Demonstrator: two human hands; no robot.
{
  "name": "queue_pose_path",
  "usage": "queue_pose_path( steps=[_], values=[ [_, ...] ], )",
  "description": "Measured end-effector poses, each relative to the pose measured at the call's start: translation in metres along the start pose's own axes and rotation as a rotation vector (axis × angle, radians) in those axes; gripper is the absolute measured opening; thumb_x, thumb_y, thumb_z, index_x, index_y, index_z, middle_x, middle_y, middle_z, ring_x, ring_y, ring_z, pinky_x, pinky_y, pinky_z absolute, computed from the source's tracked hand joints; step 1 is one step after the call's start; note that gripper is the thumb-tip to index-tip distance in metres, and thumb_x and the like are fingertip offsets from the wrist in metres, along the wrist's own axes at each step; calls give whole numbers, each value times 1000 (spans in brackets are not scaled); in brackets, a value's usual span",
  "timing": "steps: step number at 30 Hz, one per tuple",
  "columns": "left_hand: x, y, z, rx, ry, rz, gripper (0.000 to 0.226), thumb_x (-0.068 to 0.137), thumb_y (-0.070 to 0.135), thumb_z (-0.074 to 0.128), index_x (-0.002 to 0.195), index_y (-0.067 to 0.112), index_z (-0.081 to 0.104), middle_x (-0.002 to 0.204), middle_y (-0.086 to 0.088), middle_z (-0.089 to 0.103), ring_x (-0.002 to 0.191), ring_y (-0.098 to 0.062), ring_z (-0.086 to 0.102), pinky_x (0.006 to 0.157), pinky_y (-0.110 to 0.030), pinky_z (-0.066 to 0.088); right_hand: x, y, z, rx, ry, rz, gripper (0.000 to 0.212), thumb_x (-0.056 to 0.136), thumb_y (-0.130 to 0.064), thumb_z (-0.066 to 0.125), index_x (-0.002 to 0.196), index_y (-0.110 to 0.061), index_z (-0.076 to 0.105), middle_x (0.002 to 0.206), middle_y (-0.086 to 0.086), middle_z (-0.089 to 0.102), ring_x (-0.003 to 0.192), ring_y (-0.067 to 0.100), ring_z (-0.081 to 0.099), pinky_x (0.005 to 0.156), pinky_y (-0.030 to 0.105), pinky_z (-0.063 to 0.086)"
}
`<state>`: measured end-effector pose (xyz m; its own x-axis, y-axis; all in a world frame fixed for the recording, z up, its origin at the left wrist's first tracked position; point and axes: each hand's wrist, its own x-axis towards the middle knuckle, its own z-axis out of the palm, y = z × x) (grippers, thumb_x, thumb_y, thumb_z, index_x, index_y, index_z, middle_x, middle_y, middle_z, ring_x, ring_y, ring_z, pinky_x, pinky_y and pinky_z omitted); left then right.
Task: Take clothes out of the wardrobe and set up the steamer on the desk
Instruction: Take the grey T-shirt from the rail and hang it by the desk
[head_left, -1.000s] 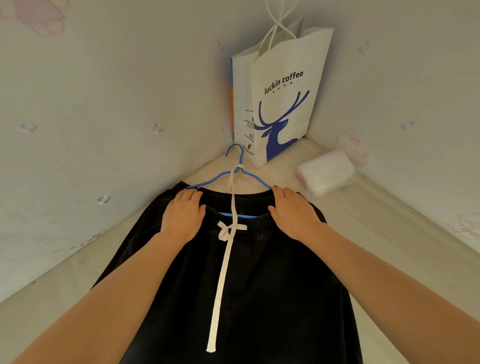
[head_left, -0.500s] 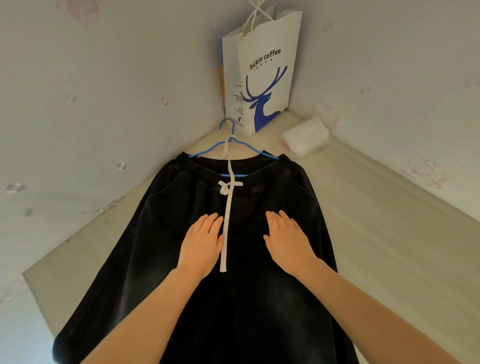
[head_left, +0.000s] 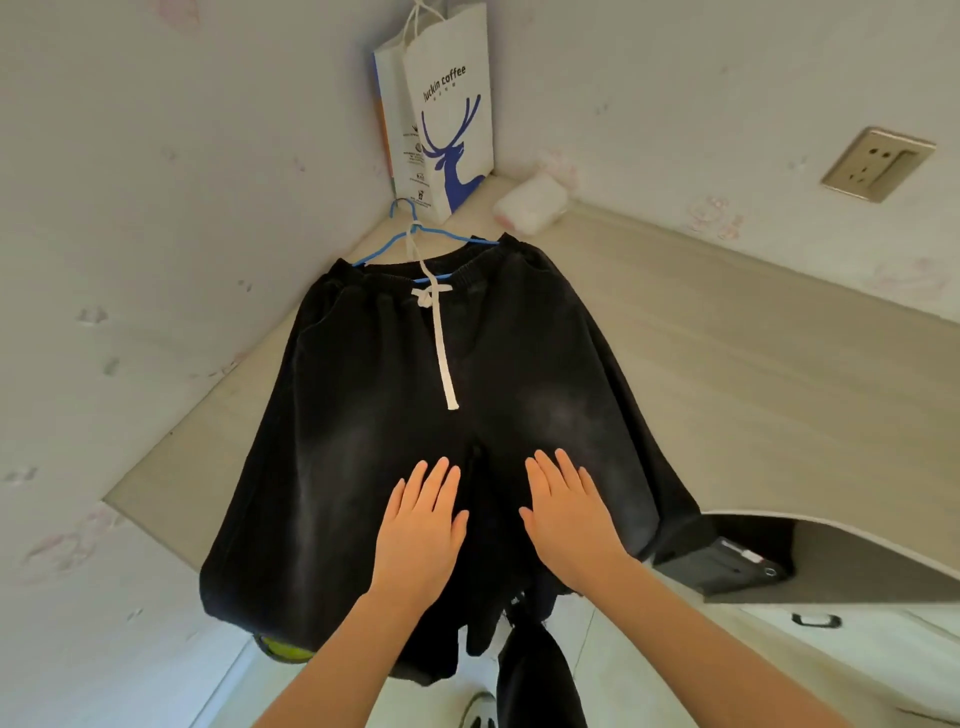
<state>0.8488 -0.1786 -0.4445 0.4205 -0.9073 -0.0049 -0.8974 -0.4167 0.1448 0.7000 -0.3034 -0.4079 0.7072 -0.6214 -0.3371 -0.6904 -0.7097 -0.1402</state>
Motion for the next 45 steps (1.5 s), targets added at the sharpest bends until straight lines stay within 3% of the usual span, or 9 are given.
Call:
queue_pose_path(
  steps=[7, 11, 16, 23, 26, 29, 33, 37, 45],
  values=[
    [-66, 34, -19, -76, 63, 164, 50, 89, 32, 64, 134, 15, 55, 131, -3, 61, 126, -25, 54, 99, -43, 49, -101, -16, 16, 77, 64, 151, 62, 101, -38, 35, 152, -13, 9, 160, 7, 11, 147, 29, 3, 118, 44, 8],
    [-87, 67, -24, -95, 50, 291, 56, 80, 34, 73, 131, 15, 58, 129, -3, 63, 122, -26, 57, 96, -45, 50, -153, -8, 25, 97, 124, 283, 63, 94, -38, 53, 146, -10, 33, 149, 10, 39, 141, 33, 29, 112, 47, 28],
    [-109, 110, -20, -98, 28, 468, 55, 78, 33, 75, 129, 16, 60, 128, -3, 63, 123, -27, 56, 101, -44, 43, -218, 11, 41, 187, 142, 442, 60, 101, -38, 34, 151, -16, 10, 158, 5, 16, 146, 27, 10, 118, 41, 10],
    [-158, 185, -18, -159, -7, 720, 41, 85, 26, 67, 123, 13, 62, 121, -2, 66, 124, -28, 54, 101, -45, 46, -325, 31, 72, 264, 192, 662, 59, 101, -34, 34, 151, -12, 10, 157, 6, 18, 146, 26, 12, 119, 40, 11],
    [-191, 219, -16, -163, -30, 812, 40, 87, 25, 65, 124, 12, 61, 120, -3, 66, 124, -28, 53, 101, -45, 47, -377, 38, 94, 278, 214, 771, 59, 99, -33, 42, 149, -9, 20, 152, 8, 31, 142, 28, 25, 117, 41, 21],
    [-233, 257, -11, -161, -77, 903, 40, 88, 27, 62, 125, 11, 60, 120, -3, 66, 122, -28, 54, 99, -42, 48, -434, 44, 118, 282, 253, 877, 60, 87, -33, 63, 137, -6, 45, 133, 9, 56, 125, 31, 52, 103, 44, 44],
    [-297, 308, 2, -184, -131, 1028, 37, 93, 28, 56, 126, 11, 60, 120, -3, 66, 120, -26, 55, 97, -39, 49, -515, 48, 145, 305, 318, 977, 57, 79, -32, 72, 125, -4, 56, 119, 8, 65, 112, 29, 61, 92, 42, 52],
    [-365, 361, 13, -209, -203, 1137, 49, 95, 35, 31, 128, 10, 58, 123, -3, 64, 114, -21, 58, 96, -35, 50, -596, 51, 174, 324, 334, 1073, 55, 82, -31, 69, 126, -2, 55, 119, 10, 64, 111, 29, 61, 94, 41, 51],
    [-470, 452, 23, -254, -232, 1346, 35, 92, 24, 56, 123, 9, 62, 111, -1, 68, 104, -20, 60, 87, -33, 51, -722, 59, 209, 439, 365, 1281, 54, 99, -34, 41, 144, -7, 31, 144, 9, 44, 136, 26, 37, 113, 38, 29]
  ],
)
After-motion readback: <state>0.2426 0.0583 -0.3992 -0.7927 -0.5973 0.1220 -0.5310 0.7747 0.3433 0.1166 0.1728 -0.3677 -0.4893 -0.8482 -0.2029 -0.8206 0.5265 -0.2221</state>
